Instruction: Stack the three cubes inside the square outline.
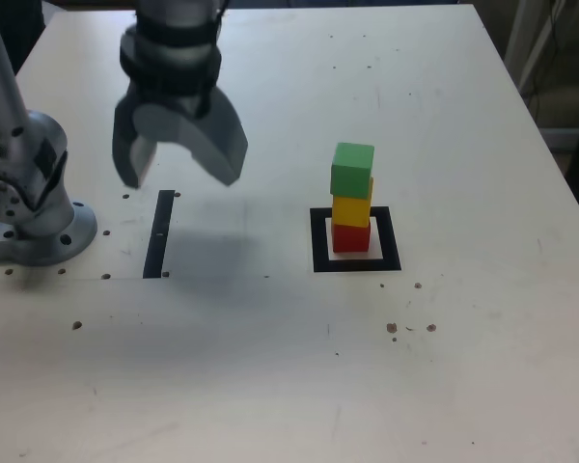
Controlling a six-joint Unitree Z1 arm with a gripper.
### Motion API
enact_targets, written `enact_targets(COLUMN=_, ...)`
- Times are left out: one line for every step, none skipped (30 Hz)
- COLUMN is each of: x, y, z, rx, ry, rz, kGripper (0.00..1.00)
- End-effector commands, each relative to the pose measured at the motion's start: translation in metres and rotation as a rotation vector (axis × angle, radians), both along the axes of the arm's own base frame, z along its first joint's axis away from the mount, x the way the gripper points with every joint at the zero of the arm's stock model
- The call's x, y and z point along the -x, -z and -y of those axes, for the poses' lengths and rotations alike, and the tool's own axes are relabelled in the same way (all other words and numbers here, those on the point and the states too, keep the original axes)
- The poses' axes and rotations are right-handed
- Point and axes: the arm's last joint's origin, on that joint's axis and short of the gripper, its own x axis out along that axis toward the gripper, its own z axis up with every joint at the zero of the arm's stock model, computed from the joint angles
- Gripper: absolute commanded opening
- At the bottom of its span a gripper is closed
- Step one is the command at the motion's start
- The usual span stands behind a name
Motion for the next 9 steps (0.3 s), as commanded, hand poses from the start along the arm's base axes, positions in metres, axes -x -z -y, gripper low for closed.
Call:
enact_targets(x=-0.006, y=0.011, z=0.000, rx=0.010, ry=-0.007, rz=0.017, kGripper=0.99)
enact_targets(x=-0.006, y=0.016, z=0.000, rx=0.012, ry=-0.011, rz=0.007, kGripper=0.99)
enact_targets(x=-0.007, y=0.020, z=-0.001, rx=0.013, ry=-0.016, rz=-0.004, kGripper=0.99)
enact_targets(x=-0.007, y=0.023, z=-0.002, rx=0.013, ry=-0.018, rz=-0.012, kGripper=0.99)
enact_targets(x=-0.007, y=0.025, z=-0.003, rx=0.014, ry=-0.023, rz=-0.023, kGripper=0.99)
enact_targets(x=-0.006, y=0.028, z=-0.004, rx=0.016, ry=-0.031, rz=-0.035, kGripper=0.99)
enact_targets(x=-0.005, y=0.029, z=-0.005, rx=0.019, ry=-0.036, rz=-0.041, kGripper=0.99)
enact_targets(x=-0.004, y=0.031, z=-0.006, rx=0.023, ry=-0.040, rz=-0.046, kGripper=0.99)
enact_targets(x=-0.003, y=0.032, z=-0.007, rx=0.027, ry=-0.044, rz=-0.051, kGripper=0.99)
